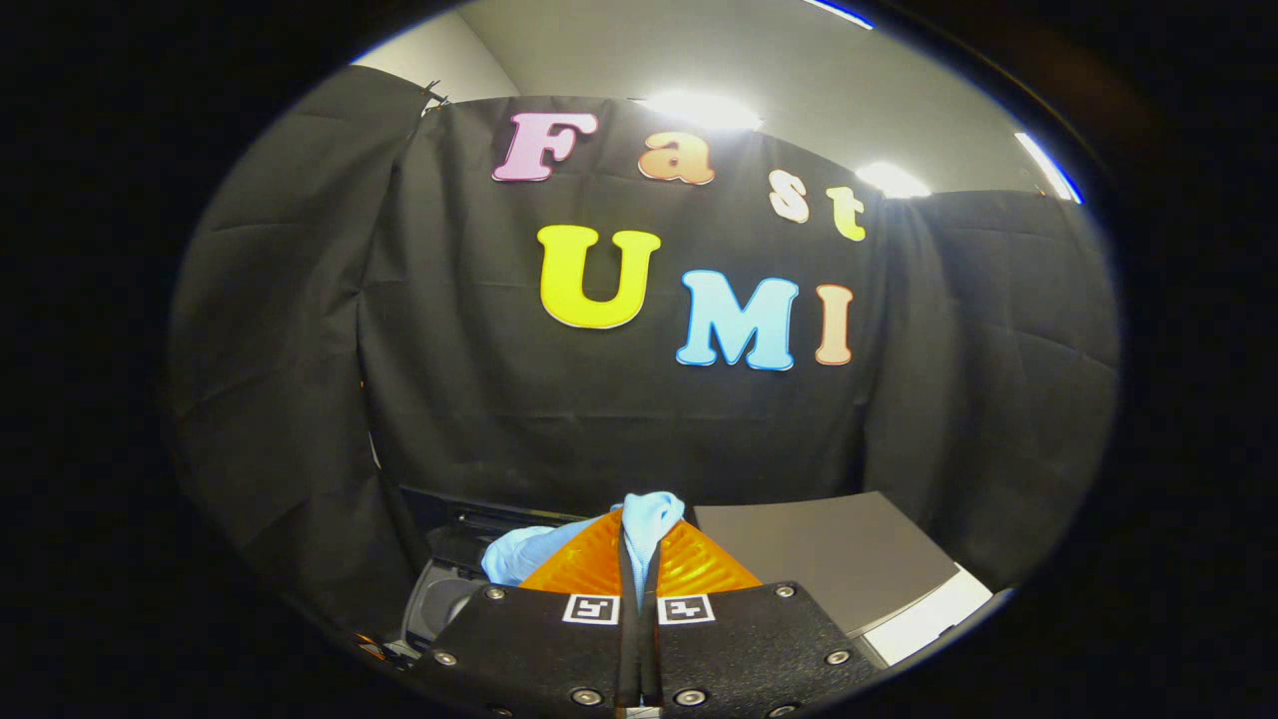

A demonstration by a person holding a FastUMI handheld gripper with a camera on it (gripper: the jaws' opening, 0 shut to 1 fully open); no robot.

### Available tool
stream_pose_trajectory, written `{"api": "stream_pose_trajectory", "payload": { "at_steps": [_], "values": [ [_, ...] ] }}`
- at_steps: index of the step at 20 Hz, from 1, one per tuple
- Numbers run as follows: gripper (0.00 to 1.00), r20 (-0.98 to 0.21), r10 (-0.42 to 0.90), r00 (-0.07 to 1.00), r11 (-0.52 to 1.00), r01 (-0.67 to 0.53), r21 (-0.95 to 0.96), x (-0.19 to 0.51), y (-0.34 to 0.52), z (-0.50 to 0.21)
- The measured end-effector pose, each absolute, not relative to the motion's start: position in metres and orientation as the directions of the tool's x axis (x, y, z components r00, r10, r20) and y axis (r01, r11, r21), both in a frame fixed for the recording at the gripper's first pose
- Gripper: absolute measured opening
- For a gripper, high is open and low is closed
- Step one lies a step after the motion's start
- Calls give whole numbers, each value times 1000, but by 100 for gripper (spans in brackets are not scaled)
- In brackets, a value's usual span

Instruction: Put the clothes into the washing machine and then close the washing machine lid.

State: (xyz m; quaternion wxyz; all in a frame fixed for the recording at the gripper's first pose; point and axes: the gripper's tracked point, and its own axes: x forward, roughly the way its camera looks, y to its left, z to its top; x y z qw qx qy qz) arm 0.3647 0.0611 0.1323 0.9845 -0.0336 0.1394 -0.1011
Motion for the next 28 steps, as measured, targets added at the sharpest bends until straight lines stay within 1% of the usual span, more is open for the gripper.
{"api": "stream_pose_trajectory", "payload": {
  "at_steps": [6,10,14,20,23,28],
  "values": [
    [0,-295,-186,937,981,160,-111,389,133,100],
    [0,-336,-186,923,980,148,-135,404,157,64],
    [0,-382,-190,904,979,148,-137,420,164,16],
    [0,-487,-186,853,979,121,-163,439,167,-67],
    [0,-531,-180,828,982,122,-143,453,165,-103],
    [0,-592,-174,787,984,109,-144,471,168,-155]
  ]
}}
